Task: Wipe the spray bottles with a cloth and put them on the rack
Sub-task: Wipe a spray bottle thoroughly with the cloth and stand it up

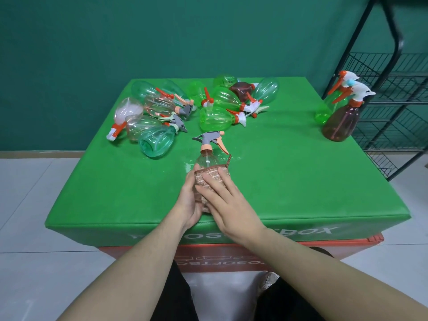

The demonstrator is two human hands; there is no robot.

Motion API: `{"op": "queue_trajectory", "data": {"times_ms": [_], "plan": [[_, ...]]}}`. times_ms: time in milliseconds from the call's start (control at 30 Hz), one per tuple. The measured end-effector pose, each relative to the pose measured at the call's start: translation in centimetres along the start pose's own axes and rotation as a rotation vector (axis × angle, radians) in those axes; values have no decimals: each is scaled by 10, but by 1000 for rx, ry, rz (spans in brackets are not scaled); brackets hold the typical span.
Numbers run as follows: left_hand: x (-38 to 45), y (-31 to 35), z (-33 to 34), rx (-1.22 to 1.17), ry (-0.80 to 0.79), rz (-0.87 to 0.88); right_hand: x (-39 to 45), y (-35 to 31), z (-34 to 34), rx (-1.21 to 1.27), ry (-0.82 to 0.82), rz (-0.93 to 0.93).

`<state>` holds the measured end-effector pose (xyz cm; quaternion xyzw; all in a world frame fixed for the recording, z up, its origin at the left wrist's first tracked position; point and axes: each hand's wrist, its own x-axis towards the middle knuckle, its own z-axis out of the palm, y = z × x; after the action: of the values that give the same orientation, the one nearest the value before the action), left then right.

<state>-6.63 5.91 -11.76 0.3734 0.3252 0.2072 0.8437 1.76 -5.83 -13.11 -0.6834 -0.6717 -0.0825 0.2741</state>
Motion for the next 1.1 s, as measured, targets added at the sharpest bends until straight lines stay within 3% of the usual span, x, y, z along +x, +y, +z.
{"op": "queue_trajectory", "data": {"times_ms": [433, 767, 1100], "plan": [[3, 0, -2, -59, -90, -26, 28, -10, -17, 71, 37, 150], [2, 5, -3, 12, -81, -21, 79, -2, -25, 324, -84, 526], [4, 1, 0, -11, -68, -21, 32, -5, -18, 66, -132, 293]]}}
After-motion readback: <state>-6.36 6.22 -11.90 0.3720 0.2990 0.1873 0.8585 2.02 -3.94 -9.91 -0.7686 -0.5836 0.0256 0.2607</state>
